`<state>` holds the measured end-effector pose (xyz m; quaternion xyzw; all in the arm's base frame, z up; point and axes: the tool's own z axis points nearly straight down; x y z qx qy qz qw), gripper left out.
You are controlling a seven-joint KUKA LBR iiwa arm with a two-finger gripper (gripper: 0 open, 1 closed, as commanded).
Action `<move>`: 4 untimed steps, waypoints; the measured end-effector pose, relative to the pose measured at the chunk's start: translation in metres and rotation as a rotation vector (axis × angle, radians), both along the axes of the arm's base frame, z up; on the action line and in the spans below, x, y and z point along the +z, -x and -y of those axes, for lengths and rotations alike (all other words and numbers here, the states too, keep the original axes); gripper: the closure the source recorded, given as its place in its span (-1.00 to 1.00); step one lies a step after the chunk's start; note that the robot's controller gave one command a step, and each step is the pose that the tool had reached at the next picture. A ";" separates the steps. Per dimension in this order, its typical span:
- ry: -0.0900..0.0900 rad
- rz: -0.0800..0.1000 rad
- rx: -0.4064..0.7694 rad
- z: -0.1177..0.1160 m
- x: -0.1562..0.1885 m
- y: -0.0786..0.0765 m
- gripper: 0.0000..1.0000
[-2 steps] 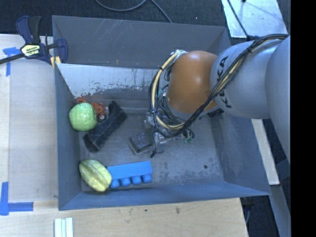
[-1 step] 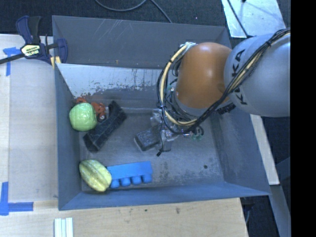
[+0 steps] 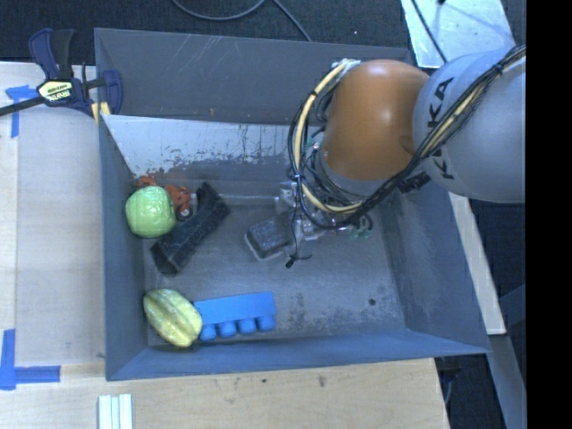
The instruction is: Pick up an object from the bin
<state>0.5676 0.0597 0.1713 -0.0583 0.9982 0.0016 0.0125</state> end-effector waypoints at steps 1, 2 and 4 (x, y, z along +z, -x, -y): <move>0.001 -0.014 0.000 0.003 -0.035 0.001 1.00; 0.001 -0.016 0.000 0.003 -0.062 0.002 1.00; 0.001 -0.012 -0.011 0.007 -0.024 0.005 1.00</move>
Offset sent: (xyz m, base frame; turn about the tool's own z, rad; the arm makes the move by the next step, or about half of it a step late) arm -0.0047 0.0009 -0.0330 0.0130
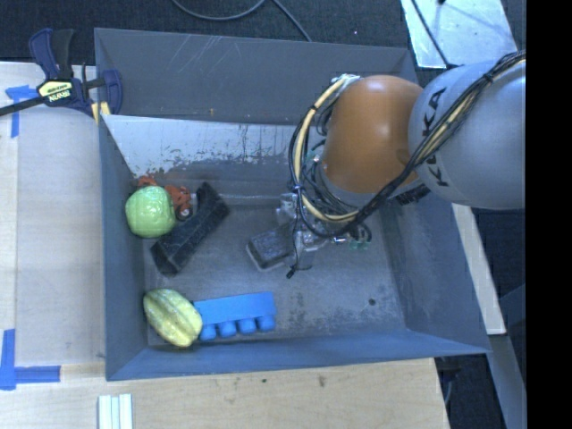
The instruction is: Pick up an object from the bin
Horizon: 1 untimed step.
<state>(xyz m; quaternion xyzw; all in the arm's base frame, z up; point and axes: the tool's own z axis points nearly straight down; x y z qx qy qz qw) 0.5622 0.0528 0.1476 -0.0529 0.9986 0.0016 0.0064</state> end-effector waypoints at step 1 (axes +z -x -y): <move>0.000 0.000 -0.001 0.000 0.000 0.000 1.00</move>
Offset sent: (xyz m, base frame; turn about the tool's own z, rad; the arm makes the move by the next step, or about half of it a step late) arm -0.0157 -0.0421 0.1013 -0.0318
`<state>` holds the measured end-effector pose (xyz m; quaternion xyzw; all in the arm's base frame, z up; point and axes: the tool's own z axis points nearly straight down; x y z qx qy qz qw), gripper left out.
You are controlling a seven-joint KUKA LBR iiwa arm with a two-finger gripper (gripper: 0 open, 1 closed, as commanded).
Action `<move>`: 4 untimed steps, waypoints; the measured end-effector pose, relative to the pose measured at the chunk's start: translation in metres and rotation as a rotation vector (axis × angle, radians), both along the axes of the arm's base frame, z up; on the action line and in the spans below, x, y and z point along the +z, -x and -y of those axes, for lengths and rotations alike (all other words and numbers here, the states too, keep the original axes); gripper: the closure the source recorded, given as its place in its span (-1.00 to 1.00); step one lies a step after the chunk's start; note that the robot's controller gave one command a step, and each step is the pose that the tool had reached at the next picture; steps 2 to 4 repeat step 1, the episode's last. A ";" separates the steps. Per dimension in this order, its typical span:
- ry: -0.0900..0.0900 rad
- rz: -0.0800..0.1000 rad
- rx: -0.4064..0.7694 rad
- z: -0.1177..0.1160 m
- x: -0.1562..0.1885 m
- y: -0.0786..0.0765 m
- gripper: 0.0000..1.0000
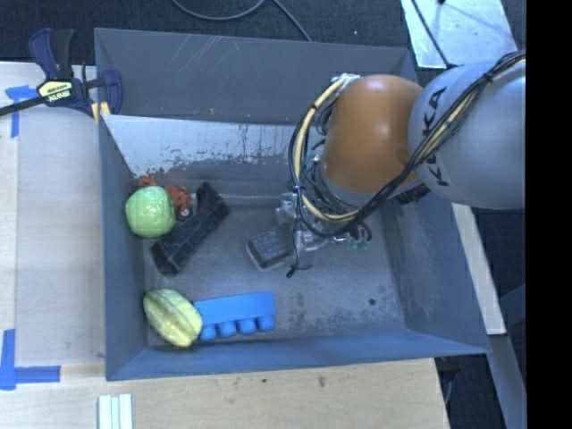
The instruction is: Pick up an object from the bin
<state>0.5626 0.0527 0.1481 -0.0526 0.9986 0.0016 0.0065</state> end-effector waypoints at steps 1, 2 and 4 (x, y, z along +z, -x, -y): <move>0.000 -0.006 0.014 0.018 0.048 0.008 1.00; 0.000 -0.006 0.014 0.018 0.048 0.008 1.00; 0.000 -0.006 0.014 0.018 0.048 0.008 1.00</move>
Offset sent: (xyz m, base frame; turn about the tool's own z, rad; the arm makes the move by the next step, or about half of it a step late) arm -0.0206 -0.0318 0.1345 -0.0394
